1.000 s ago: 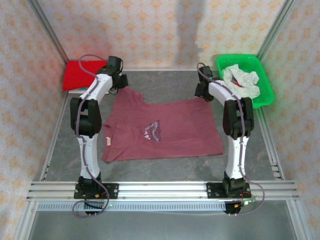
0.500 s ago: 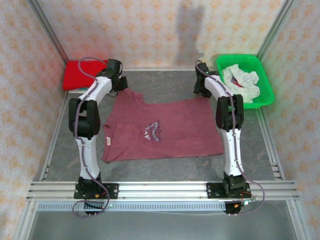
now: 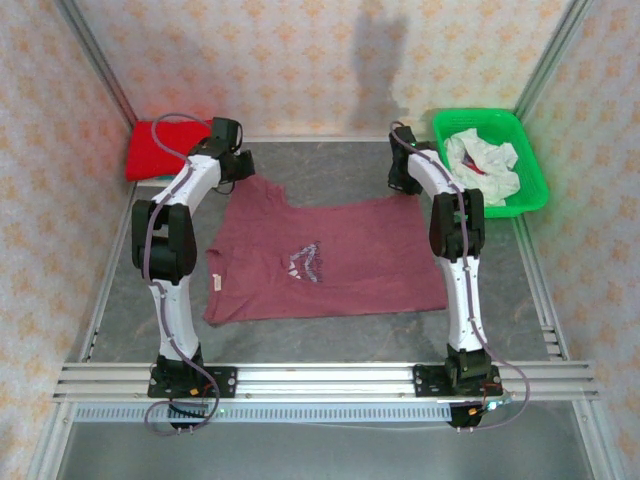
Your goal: Fold and stack the t-shirts
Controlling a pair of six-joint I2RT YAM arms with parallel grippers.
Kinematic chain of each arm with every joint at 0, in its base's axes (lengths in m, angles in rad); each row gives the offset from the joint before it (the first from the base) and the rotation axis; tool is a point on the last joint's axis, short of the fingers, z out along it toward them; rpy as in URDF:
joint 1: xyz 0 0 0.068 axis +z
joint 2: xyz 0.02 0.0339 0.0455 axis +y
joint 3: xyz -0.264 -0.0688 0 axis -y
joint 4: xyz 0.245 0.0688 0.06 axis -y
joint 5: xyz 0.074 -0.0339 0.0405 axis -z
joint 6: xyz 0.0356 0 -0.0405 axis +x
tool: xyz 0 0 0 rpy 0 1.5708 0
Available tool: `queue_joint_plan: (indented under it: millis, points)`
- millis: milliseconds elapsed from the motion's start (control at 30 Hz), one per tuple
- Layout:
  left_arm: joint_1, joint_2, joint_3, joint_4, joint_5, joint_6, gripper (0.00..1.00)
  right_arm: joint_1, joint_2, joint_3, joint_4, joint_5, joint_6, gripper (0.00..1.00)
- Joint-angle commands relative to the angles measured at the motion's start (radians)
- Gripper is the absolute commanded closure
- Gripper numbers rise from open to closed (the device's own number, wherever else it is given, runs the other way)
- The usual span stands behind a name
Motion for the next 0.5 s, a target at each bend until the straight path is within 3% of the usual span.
queue_joint_plan:
  millis: [0,133,467]
  points:
    - [-0.005,0.001,0.048,-0.006,-0.031,-0.004,1.00,-0.006,-0.033,-0.024,-0.004,0.033,0.010,0.91]
    - [-0.002,0.037,0.115,-0.044,-0.047,0.002,1.00,-0.008,-0.069,-0.026,-0.010,0.039,0.017,0.99]
    - [-0.002,0.199,0.396,-0.155,-0.022,0.026,1.00,-0.043,-0.118,-0.046,0.051,-0.004,0.041,1.00]
